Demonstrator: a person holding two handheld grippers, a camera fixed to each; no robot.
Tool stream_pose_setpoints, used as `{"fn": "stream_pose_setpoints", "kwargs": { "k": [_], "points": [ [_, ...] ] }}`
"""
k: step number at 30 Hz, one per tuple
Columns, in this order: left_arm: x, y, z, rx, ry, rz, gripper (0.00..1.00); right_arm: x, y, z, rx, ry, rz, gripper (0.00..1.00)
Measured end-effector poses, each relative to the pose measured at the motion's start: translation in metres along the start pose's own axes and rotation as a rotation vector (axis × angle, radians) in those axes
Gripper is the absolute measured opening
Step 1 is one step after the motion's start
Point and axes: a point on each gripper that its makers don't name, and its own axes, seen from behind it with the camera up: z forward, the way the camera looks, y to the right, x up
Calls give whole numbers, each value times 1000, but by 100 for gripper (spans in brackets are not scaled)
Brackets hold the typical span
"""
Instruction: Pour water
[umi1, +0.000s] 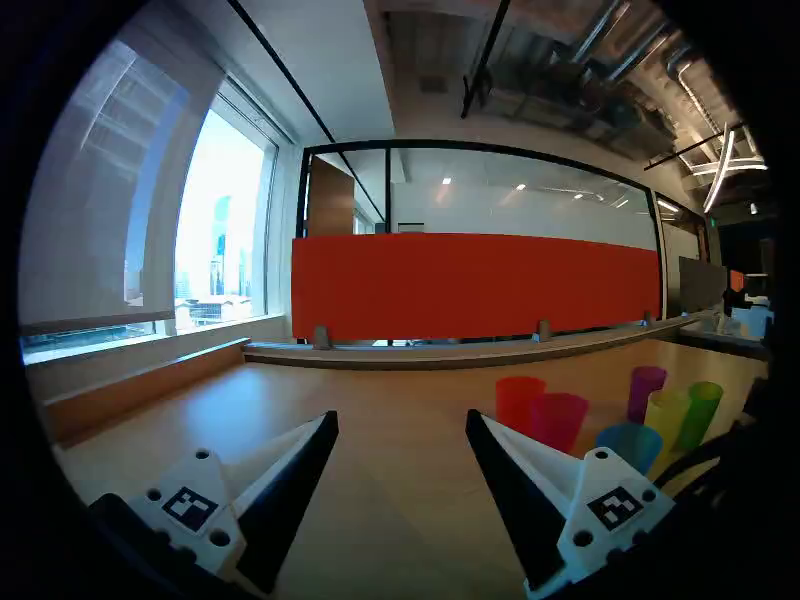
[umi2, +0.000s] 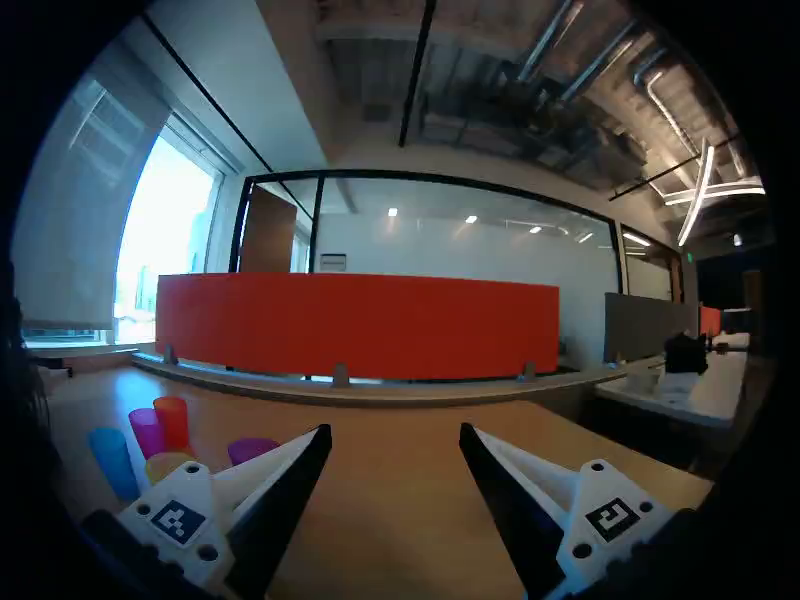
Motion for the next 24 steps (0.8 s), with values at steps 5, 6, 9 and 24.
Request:
{"fn": "stream_pose_setpoints", "kwargs": {
  "k": [5,6,9,24],
  "points": [
    [0,-1,0,0,0,0,95,-5,-7,4,28,13,12,99],
    [0,-1,0,0,0,0,95,-5,-8,5,33,16,14,99],
    [0,-1,0,0,0,0,95,-1,-9,7,40,26,19,99],
    [0,-1,0,0,0,0,95,-15,-19,10,61,16,34,99]
  ]
}}
